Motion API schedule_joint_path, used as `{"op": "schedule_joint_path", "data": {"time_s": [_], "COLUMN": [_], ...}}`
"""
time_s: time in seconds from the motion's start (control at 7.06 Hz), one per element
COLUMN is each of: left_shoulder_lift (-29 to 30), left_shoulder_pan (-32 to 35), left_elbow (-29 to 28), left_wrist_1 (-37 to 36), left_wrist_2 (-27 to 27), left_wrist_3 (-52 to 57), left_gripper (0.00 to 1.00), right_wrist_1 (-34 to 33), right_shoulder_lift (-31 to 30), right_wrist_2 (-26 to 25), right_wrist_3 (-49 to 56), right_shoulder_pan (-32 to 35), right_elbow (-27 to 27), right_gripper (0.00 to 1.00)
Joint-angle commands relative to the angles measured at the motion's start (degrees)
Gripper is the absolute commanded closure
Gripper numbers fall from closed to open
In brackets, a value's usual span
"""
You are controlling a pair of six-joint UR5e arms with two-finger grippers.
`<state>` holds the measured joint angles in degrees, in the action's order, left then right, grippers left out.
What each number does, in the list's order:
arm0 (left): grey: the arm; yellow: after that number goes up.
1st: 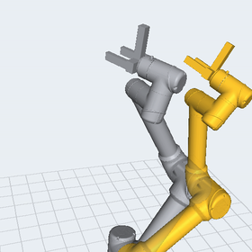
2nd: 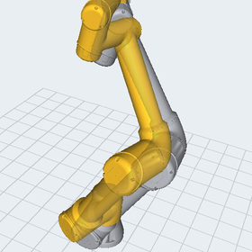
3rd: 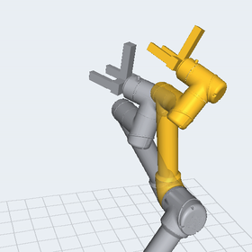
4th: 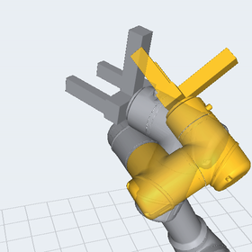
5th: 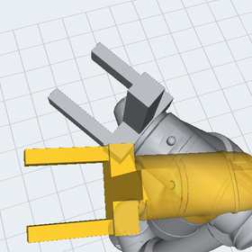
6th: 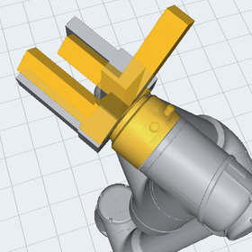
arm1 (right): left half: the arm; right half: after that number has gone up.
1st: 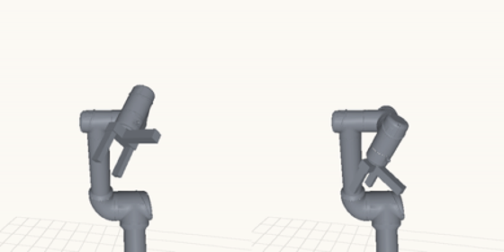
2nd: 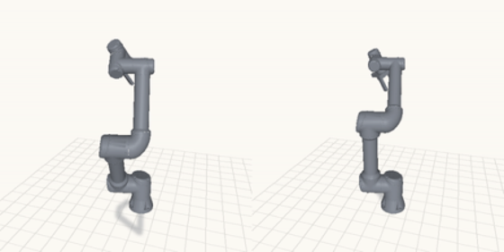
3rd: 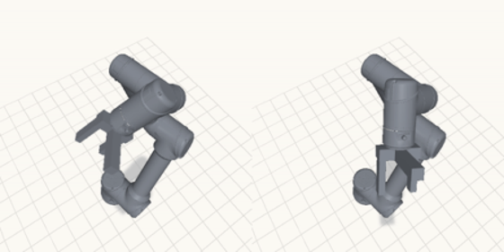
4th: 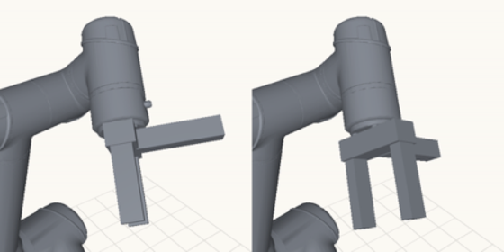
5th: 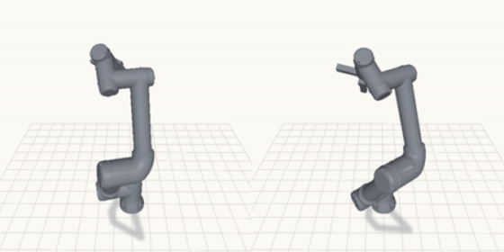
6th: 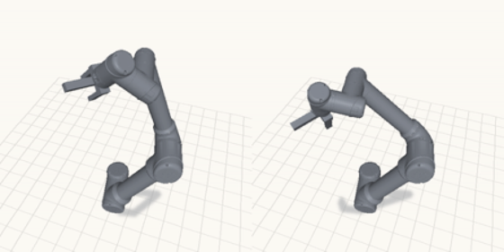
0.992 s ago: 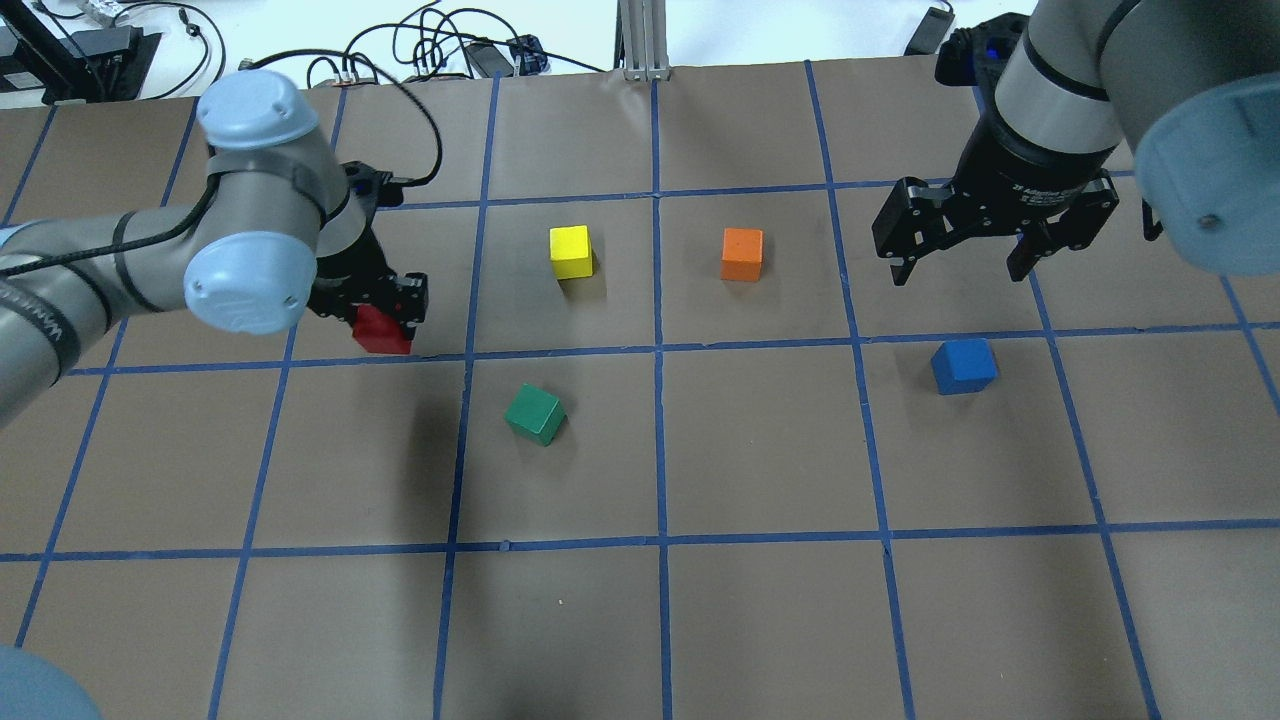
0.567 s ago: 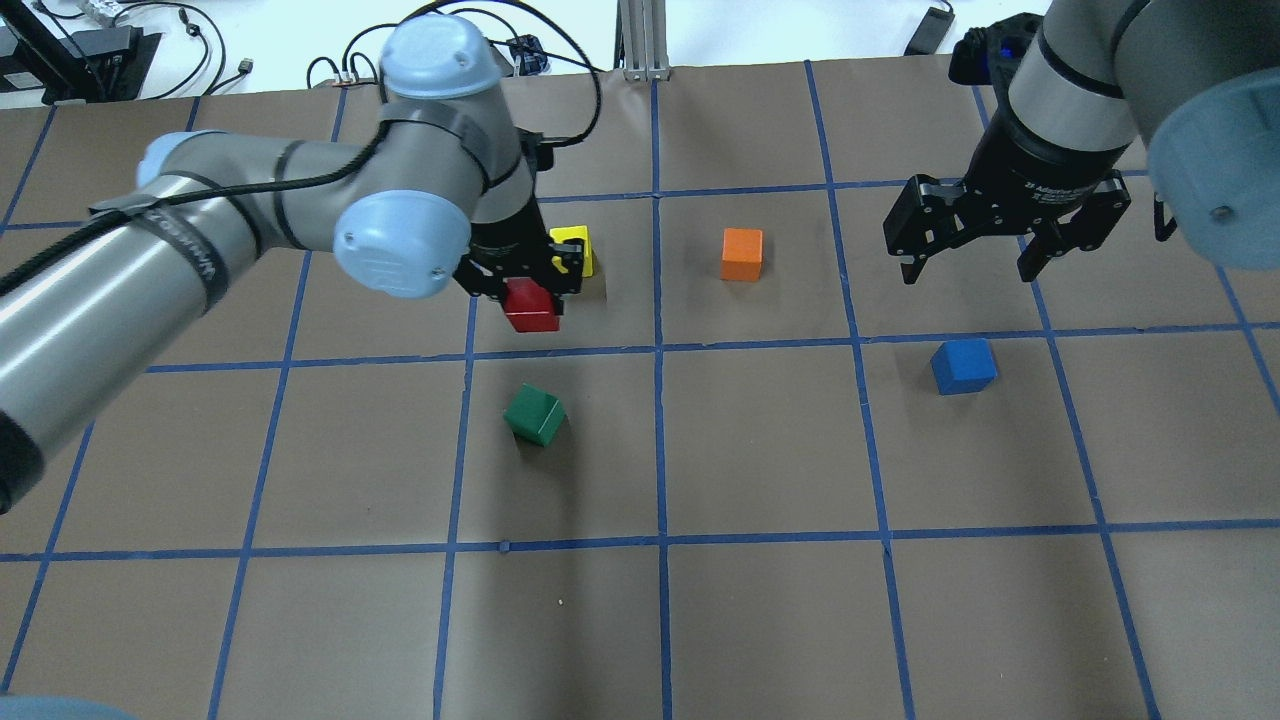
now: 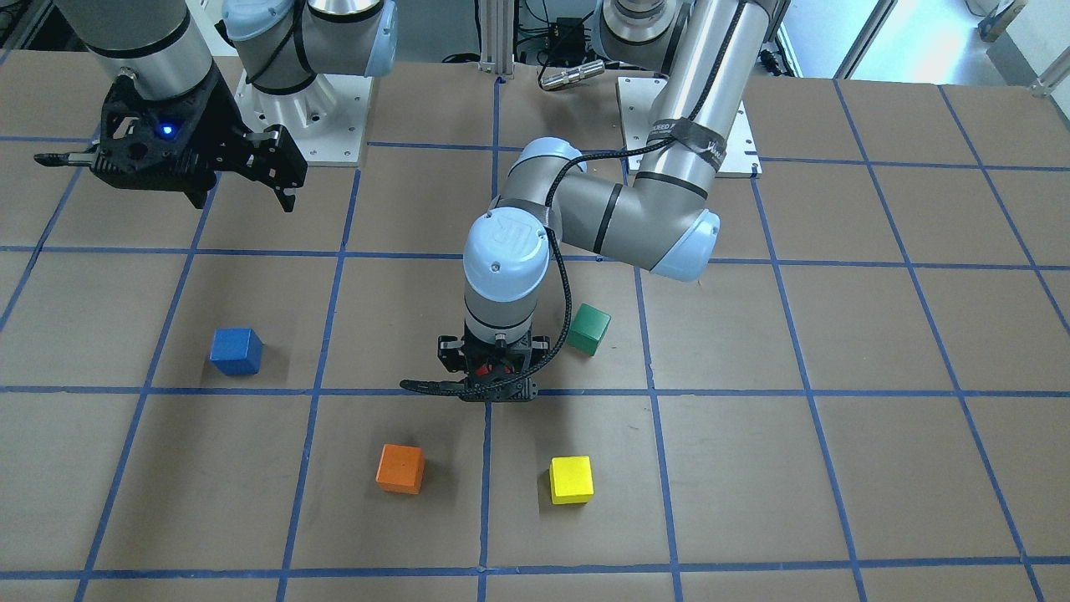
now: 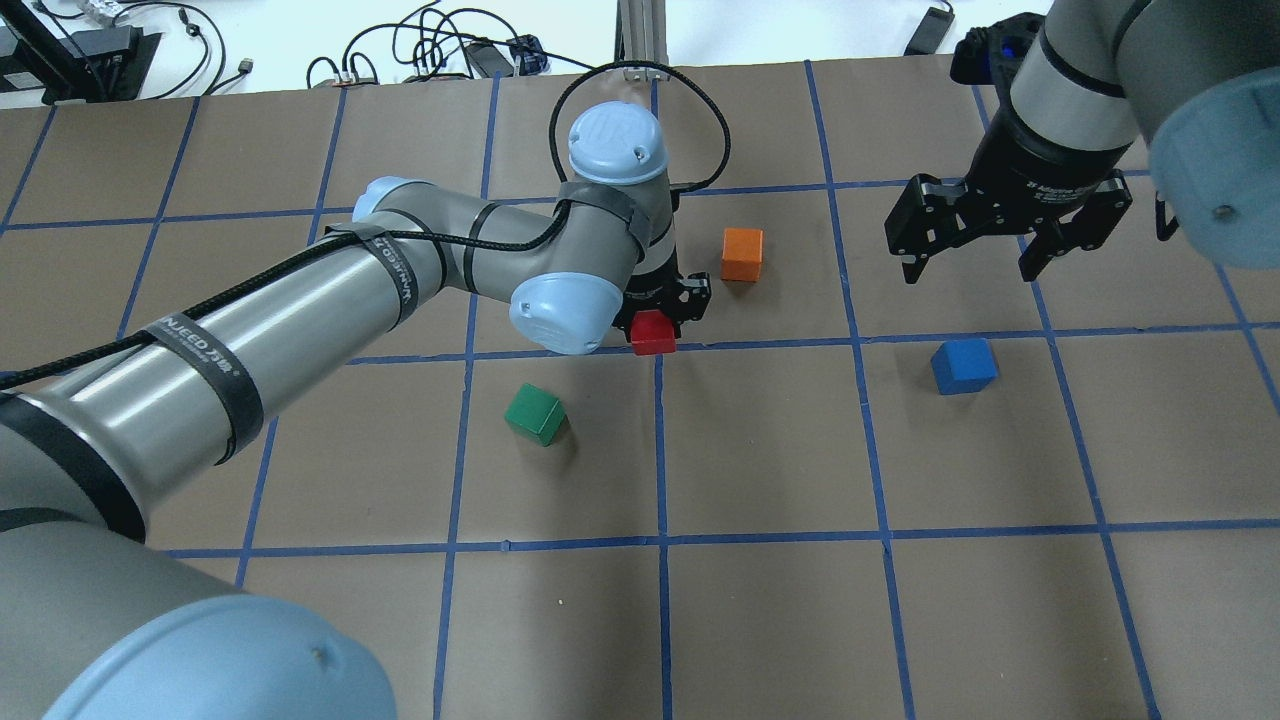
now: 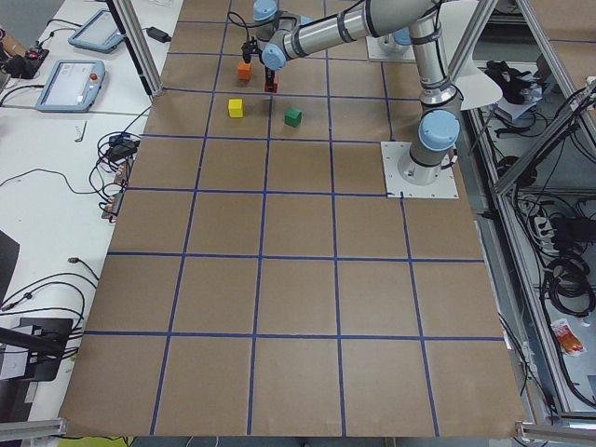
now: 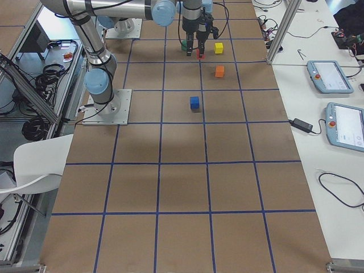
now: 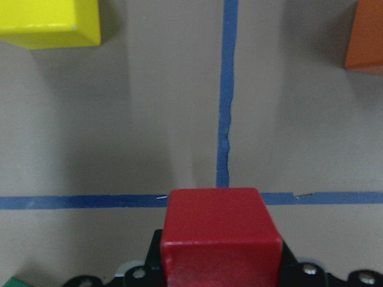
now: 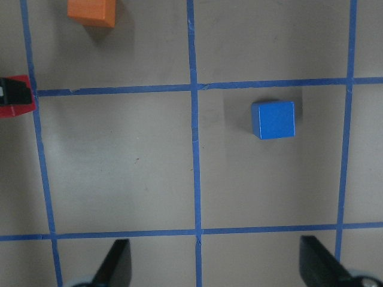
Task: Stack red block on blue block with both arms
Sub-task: 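Release the red cube near the orange cube and raise the left gripper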
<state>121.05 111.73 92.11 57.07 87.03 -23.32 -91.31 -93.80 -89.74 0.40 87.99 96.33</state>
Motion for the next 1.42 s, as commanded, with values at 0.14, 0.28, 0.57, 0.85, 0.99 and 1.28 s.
{"op": "schedule_joint_path", "data": {"time_s": [0.14,0.28,0.57,0.85,0.99,1.28], "left_shoulder_lift": [-0.19,-0.90,-7.37,-16.07,-19.77,-26.71], "left_shoulder_pan": [0.68,-0.28,-3.16,-10.27,-13.35,-18.28], "left_elbow": [0.26,-0.69,-0.61,-2.36,-3.94,-4.05], "left_wrist_1": [-0.38,0.14,2.93,14.67,20.04,29.71], "left_wrist_2": [0.25,-0.01,0.34,0.69,0.60,0.69], "left_wrist_3": [-2.00,-1.82,0.10,11.83,15.46,26.08], "left_gripper": [0.00,0.00,0.00,0.00,0.00,0.00], "right_wrist_1": [0.16,0.17,-0.45,0.34,0.08,-2.80], "right_shoulder_lift": [0.02,0.02,-0.07,-0.07,0.01,3.85], "right_wrist_2": [0.00,-0.08,0.00,0.26,1.22,1.49], "right_wrist_3": [-0.05,-0.05,-0.05,-0.23,-0.31,0.13], "right_shoulder_pan": [-0.02,-0.02,-0.02,-0.02,0.33,1.90], "right_elbow": [0.00,0.09,1.32,1.41,1.58,1.15], "right_gripper": [0.00,0.00,0.00,0.00,0.00,0.00]}}
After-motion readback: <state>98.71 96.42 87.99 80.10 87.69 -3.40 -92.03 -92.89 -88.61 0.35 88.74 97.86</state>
